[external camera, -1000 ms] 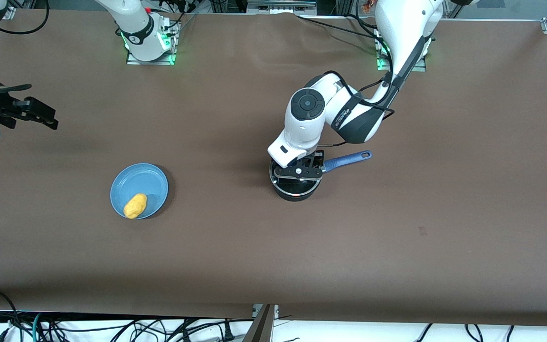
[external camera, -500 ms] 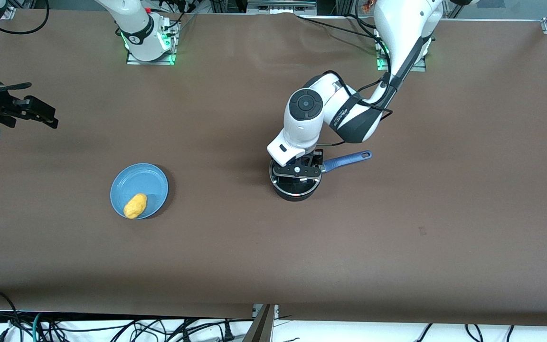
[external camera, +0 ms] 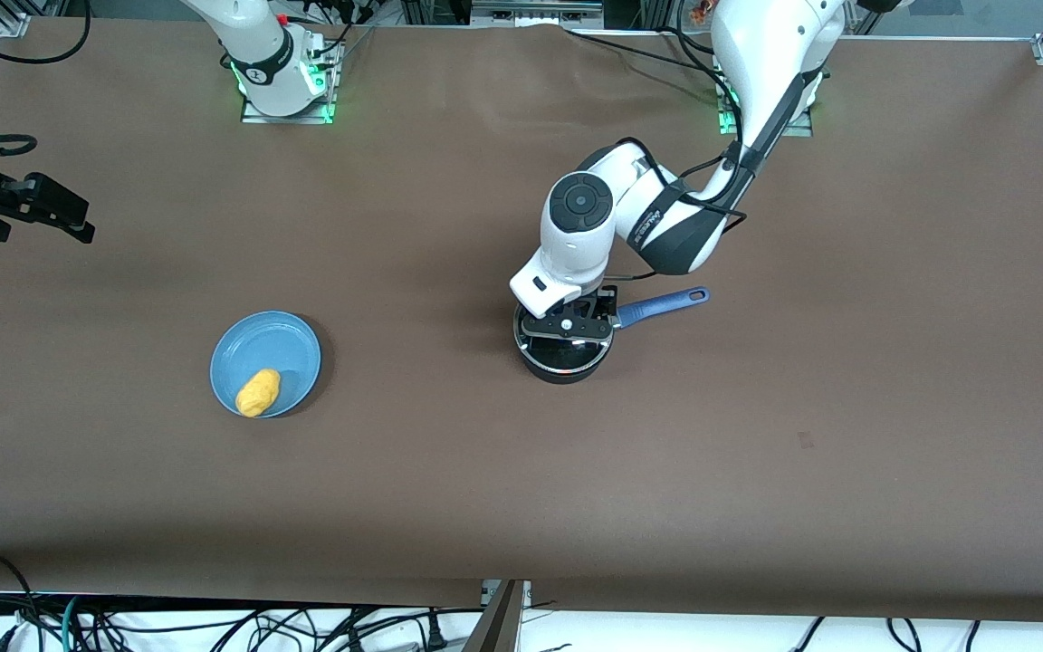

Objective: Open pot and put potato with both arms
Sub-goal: 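Close the left gripper on the blue lid knob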

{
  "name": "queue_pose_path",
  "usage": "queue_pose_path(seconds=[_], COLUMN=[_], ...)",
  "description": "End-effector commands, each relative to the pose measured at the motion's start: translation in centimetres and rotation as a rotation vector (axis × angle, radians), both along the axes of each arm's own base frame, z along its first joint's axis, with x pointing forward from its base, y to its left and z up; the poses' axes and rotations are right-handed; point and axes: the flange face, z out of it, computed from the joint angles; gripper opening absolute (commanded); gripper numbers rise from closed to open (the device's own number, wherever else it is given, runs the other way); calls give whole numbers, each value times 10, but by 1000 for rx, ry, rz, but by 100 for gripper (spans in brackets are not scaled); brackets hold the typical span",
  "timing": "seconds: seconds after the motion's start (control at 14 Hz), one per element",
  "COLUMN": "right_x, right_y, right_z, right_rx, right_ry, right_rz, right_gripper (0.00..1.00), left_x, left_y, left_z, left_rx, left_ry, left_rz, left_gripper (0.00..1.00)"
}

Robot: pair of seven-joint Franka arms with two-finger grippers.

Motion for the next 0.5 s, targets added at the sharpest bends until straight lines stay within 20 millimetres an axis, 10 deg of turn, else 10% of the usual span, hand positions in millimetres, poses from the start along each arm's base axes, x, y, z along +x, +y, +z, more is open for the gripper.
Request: queue_pose_path(seconds=[0.0, 0.43], right_x=[1, -5], right_y=[-3, -5], right_z=[0, -1], right_rx=[14, 28], right_ry=[10, 48], right_rz=[-4, -3], right_gripper=[100, 100], left_x=[-2, -1], left_y=[-6, -6], left_z=[-3, -2], left_rx=[-1, -1], left_ry=[-29, -29], left_rz=[-19, -20], left_gripper=[99, 62])
